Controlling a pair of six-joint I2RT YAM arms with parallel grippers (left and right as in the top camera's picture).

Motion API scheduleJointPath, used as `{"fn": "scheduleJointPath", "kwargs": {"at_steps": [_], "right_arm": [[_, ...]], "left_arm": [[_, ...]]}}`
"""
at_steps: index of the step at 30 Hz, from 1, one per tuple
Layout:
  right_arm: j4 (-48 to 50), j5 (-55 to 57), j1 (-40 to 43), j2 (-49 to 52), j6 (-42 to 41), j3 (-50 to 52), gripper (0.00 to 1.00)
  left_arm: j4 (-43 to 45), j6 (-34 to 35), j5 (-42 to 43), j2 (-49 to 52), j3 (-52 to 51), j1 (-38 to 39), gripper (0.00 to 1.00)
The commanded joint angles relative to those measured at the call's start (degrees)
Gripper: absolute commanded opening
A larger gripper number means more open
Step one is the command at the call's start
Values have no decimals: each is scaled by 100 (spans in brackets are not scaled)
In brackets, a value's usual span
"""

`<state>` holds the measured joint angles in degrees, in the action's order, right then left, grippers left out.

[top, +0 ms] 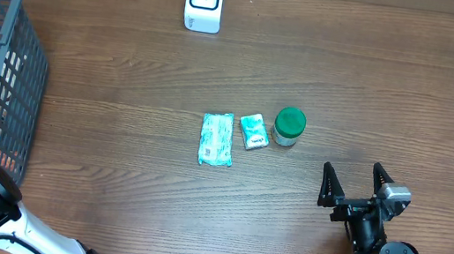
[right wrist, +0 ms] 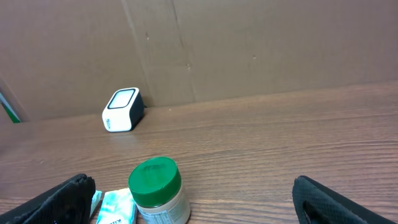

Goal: Scan the item barcode

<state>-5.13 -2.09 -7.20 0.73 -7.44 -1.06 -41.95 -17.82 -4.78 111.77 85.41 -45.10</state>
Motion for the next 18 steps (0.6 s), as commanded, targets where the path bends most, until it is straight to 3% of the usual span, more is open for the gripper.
{"fn": "scheduleJointPath", "kwargs": {"at_steps": [1,18], "right_arm": [[44,28,20,-57,2,59,100],[42,28,20,-57,2,59,100]], "left_arm": [[24,-160,-37,98,-31,7,82],[389,-444,79,136,-2,52,82]]}}
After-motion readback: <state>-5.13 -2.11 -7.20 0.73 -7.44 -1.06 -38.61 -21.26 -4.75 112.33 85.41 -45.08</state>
